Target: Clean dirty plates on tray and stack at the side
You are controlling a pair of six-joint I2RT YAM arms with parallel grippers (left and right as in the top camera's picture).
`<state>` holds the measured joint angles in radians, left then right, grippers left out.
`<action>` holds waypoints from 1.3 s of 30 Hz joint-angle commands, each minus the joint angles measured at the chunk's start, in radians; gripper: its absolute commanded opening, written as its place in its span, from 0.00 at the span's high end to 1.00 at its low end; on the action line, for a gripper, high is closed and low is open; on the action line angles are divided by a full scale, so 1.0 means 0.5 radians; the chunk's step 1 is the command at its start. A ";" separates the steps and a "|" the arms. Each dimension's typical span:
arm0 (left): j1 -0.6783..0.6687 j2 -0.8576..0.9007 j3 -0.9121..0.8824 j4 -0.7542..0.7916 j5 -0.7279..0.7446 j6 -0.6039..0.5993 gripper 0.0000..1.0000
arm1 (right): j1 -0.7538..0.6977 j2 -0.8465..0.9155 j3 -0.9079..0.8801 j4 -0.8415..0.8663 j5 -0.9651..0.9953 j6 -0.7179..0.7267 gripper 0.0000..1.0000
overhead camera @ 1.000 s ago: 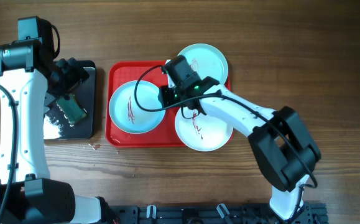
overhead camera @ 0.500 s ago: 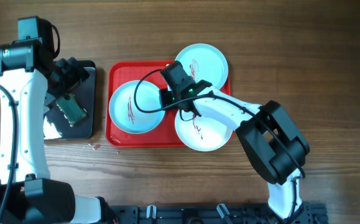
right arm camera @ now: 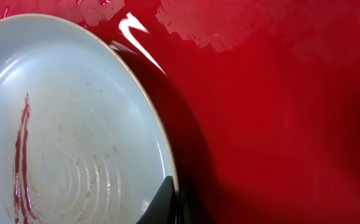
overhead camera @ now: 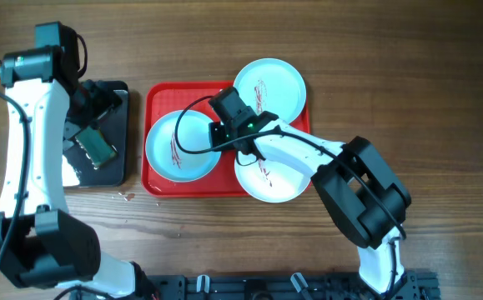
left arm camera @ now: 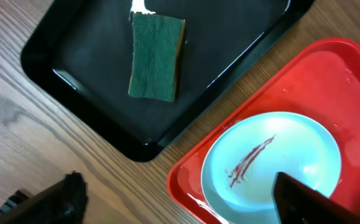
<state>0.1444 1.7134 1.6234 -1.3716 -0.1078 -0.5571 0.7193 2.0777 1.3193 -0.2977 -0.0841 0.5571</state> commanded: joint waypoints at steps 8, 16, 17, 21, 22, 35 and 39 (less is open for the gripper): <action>0.196 0.265 0.011 0.093 -0.059 -0.068 0.20 | 0.003 0.053 0.029 -0.012 0.072 0.044 0.95; 0.256 0.384 -0.279 0.543 -0.057 0.269 0.23 | 0.003 0.053 0.029 -0.011 0.072 0.044 0.96; 0.256 0.390 -0.321 0.592 -0.057 0.269 0.22 | 0.003 0.053 0.029 -0.010 0.072 0.046 0.96; 0.256 0.401 -0.490 0.768 -0.060 0.211 0.23 | 0.003 0.053 0.029 -0.010 0.072 0.044 0.96; 0.256 0.401 -0.526 0.801 -0.058 0.191 0.23 | 0.003 0.053 0.029 -0.010 0.072 0.045 0.96; 0.254 0.401 -0.858 1.188 -0.073 0.263 0.39 | 0.003 0.053 0.029 -0.011 0.072 0.044 0.96; 0.254 0.401 -0.859 1.224 -0.072 0.263 0.65 | 0.003 0.053 0.029 -0.012 0.072 0.043 0.96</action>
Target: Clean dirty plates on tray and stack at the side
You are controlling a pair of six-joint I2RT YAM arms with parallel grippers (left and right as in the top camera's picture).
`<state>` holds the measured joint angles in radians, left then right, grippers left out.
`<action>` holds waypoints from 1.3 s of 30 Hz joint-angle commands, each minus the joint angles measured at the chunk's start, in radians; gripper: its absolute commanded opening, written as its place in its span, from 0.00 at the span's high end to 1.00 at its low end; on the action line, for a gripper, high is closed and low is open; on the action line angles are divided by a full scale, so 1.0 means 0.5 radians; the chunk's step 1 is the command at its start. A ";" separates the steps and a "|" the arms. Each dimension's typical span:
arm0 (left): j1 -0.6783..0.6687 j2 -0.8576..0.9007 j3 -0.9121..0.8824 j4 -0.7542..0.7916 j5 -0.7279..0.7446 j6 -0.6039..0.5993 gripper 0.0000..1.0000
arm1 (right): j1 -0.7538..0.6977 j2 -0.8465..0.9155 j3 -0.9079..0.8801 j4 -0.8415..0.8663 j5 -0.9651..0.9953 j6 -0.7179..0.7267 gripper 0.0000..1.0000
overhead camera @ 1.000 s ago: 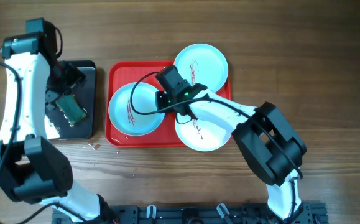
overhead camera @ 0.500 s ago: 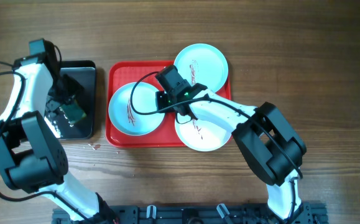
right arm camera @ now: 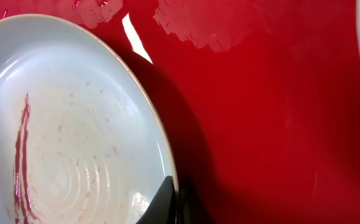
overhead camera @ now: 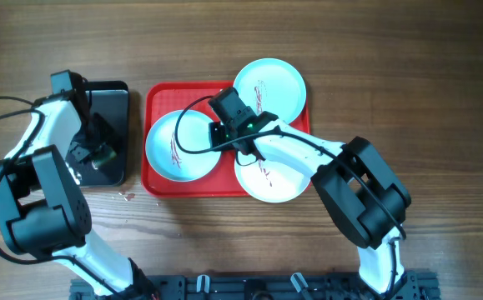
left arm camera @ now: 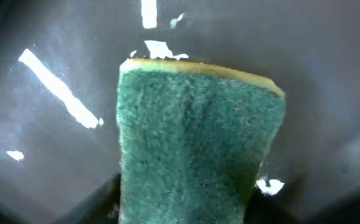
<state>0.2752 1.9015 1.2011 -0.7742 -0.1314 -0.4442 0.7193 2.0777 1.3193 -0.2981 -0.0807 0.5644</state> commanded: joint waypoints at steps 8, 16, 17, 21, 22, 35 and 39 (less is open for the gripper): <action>-0.008 0.008 0.006 -0.023 -0.020 0.047 0.96 | 0.002 0.053 0.029 -0.010 0.065 0.027 0.95; -0.008 -0.158 0.231 -0.366 0.337 0.364 0.96 | -0.008 0.050 0.034 -0.034 -0.031 -0.054 0.96; -0.008 -0.185 0.249 -0.394 0.404 0.391 0.96 | -0.018 0.049 0.034 -0.034 -0.079 -0.075 0.96; -0.010 -0.295 0.262 -0.461 0.732 0.546 0.96 | -0.083 0.049 0.034 -0.058 -0.228 -0.082 0.96; -0.014 -0.311 0.262 -0.472 0.822 0.597 0.96 | -0.102 0.049 0.034 -0.064 -0.261 -0.084 0.96; -0.495 -0.309 -0.008 -0.237 0.890 0.713 0.96 | -0.166 0.049 0.034 -0.077 -0.352 -0.135 0.96; -0.610 -0.307 -0.139 -0.101 0.655 0.641 0.96 | -0.166 0.049 0.034 -0.076 -0.352 -0.134 0.96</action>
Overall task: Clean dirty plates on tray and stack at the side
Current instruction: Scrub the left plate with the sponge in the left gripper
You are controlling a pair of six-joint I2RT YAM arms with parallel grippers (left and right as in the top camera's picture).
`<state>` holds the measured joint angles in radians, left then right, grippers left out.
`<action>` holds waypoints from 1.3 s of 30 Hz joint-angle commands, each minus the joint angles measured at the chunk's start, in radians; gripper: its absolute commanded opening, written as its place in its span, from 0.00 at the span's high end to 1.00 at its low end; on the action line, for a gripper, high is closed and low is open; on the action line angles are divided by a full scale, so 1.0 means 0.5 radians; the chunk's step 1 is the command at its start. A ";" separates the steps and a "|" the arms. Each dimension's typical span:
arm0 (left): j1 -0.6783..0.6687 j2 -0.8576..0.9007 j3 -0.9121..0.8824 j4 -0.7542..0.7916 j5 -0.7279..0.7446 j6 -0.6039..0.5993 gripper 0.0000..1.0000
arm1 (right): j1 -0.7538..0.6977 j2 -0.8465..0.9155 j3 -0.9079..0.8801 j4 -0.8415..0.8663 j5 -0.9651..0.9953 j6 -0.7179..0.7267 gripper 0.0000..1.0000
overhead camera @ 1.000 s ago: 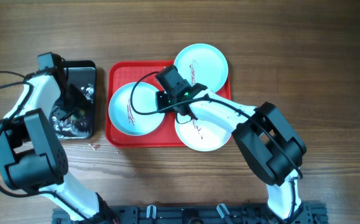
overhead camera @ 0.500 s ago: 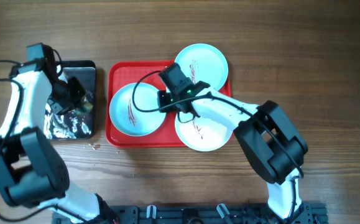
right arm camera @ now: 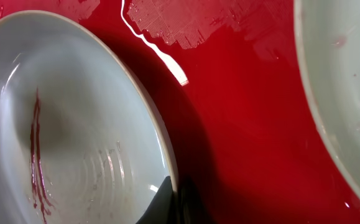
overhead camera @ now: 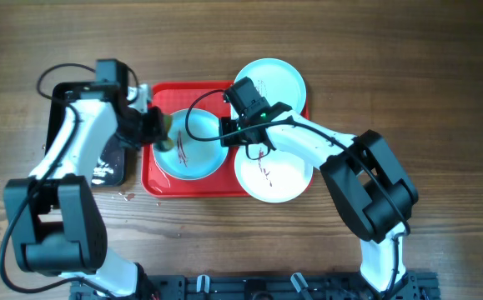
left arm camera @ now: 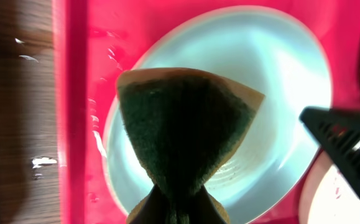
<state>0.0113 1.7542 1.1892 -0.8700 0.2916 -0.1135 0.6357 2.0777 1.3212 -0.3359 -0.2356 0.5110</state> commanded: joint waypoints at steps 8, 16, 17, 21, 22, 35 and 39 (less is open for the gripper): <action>-0.249 -0.011 -0.350 0.356 -0.371 -0.105 0.96 | 0.001 0.049 0.030 0.013 -0.041 -0.025 0.96; -0.437 -0.011 -0.554 0.591 -0.346 -0.375 0.96 | 0.002 0.049 0.030 0.013 -0.043 -0.023 0.96; -0.449 -0.011 -0.554 0.591 -0.311 -0.375 0.96 | 0.002 0.049 0.030 0.013 -0.051 -0.023 0.96; -0.505 -0.011 -0.553 0.686 -0.073 -0.511 0.96 | 0.002 0.049 0.030 0.013 -0.056 -0.021 0.96; -0.514 -0.011 -0.553 0.718 -0.043 -0.571 0.96 | 0.002 0.049 0.030 0.013 -0.056 -0.021 0.96; -0.534 -0.011 -0.553 0.925 -0.818 -0.958 0.96 | 0.003 0.049 0.030 -0.009 -0.071 -0.021 0.96; -0.468 -0.011 -0.553 0.905 -0.910 -0.860 0.96 | 0.003 0.049 0.030 -0.010 -0.071 -0.021 0.96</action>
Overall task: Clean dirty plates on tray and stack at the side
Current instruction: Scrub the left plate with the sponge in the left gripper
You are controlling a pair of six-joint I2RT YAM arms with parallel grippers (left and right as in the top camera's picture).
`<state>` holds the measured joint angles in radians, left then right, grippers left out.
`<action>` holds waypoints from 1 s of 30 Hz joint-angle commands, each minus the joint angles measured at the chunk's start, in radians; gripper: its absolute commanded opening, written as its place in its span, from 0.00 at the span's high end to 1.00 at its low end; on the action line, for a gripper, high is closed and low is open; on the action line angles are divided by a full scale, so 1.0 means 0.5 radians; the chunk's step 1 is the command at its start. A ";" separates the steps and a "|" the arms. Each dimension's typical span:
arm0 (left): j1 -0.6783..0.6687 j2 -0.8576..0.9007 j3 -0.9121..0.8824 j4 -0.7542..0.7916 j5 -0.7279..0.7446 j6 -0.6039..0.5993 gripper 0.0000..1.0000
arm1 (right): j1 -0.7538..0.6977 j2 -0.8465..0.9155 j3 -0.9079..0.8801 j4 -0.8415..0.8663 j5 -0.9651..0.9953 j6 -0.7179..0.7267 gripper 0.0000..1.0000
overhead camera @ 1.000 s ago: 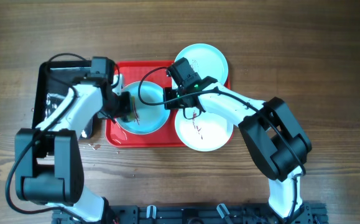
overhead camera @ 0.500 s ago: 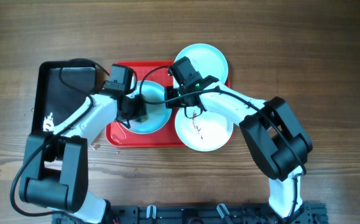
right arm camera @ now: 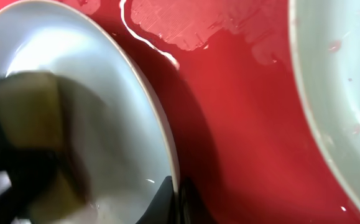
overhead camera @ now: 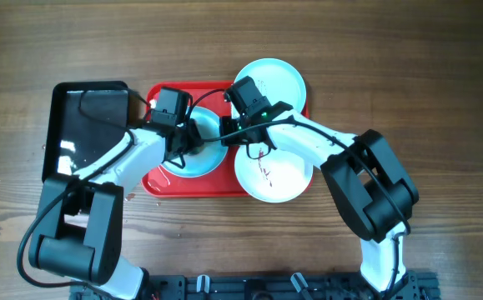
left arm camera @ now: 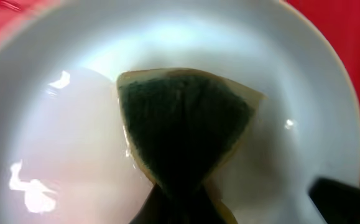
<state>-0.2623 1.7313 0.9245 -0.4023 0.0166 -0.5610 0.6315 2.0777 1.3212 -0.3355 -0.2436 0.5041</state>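
On the red tray (overhead camera: 199, 187) the left plate (overhead camera: 203, 158) is tilted, with my right gripper (overhead camera: 228, 136) shut on its right rim (right arm camera: 167, 162). My left gripper (overhead camera: 183, 142) is shut on the green and yellow sponge (left arm camera: 186, 130) and presses it into this plate's bowl (left arm camera: 74, 124). In the right wrist view the sponge (right arm camera: 30, 143) is a blur inside the plate. No red streak shows on the bare parts of this plate. Two more plates carry red streaks: one at the tray's back right (overhead camera: 270, 83), one at its front right (overhead camera: 273, 171).
A black tray (overhead camera: 83, 125) with wet glints lies left of the red tray, nothing on it. The back right plate overhangs the red tray's far edge. The front right plate overhangs the near edge. Wood table (overhead camera: 408, 67) surrounds both trays.
My left gripper, with the sponge, was over the left part of the tilted plate; now it is lower and further right, pressing into the bowl. The red streak no longer shows. The right grip is unchanged.
First the sponge lay on the black tray under my open left gripper, while my right gripper pinched the left plate's rim. Then the left gripper was down at the sponge. Then it held the sponge over the plate, now tilted. Now the sponge rubs inside it.
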 commanded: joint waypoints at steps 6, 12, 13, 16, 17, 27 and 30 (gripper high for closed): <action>0.219 0.035 -0.023 -0.288 0.021 0.171 0.96 | 0.014 0.049 0.030 -0.004 -0.055 -0.008 0.96; 0.257 0.035 -0.020 -0.564 0.438 0.484 0.96 | 0.013 0.049 0.030 0.008 -0.055 0.008 0.96; 0.249 0.035 -0.020 -0.586 0.516 0.528 0.96 | 0.013 0.049 0.030 0.011 -0.055 0.008 0.96; 0.187 0.035 -0.021 -0.658 0.609 0.611 0.96 | 0.013 0.049 0.030 0.012 -0.055 0.008 0.96; 0.159 0.035 -0.023 -0.674 0.610 0.643 0.96 | 0.013 0.049 0.030 0.011 -0.055 0.008 0.96; -0.008 0.035 -0.050 -0.533 0.618 0.381 0.96 | 0.013 0.049 0.030 0.012 -0.056 0.008 0.95; -0.008 0.035 -0.050 -0.426 0.615 0.254 0.96 | 0.013 0.049 0.030 0.012 -0.055 0.008 0.96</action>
<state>-0.2443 1.7237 0.9318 -0.6704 0.2665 -0.3378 0.6422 2.0777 1.3212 -0.3363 -0.2771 0.4881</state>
